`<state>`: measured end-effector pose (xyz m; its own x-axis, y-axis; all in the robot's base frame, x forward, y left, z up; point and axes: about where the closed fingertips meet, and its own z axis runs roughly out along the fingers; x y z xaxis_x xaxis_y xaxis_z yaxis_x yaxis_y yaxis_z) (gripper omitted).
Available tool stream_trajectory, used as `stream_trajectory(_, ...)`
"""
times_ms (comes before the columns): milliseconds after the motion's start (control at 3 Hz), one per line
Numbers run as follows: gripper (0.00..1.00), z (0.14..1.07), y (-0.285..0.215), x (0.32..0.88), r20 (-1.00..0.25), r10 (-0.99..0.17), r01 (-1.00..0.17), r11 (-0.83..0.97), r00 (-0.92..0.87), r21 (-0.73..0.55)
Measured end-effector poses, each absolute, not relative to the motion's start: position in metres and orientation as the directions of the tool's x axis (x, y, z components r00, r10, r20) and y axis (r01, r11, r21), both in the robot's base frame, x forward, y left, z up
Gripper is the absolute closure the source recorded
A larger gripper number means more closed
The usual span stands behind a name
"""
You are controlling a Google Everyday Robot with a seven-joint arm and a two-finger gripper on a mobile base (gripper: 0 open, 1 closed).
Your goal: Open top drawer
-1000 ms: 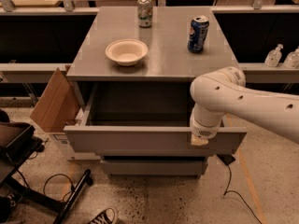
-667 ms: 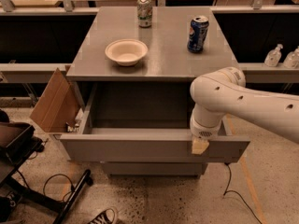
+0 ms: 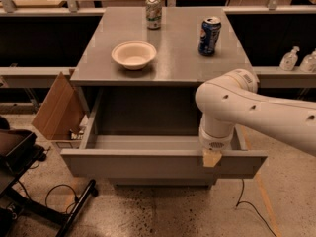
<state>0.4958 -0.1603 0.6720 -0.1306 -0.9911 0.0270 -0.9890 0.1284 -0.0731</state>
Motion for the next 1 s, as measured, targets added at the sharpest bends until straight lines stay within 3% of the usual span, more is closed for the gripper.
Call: stream_trajectory(1000, 0.94, 0.708, -0.15, 0.447, 0.132, -0.986, -0.994, 0.098, -0.104, -0.054)
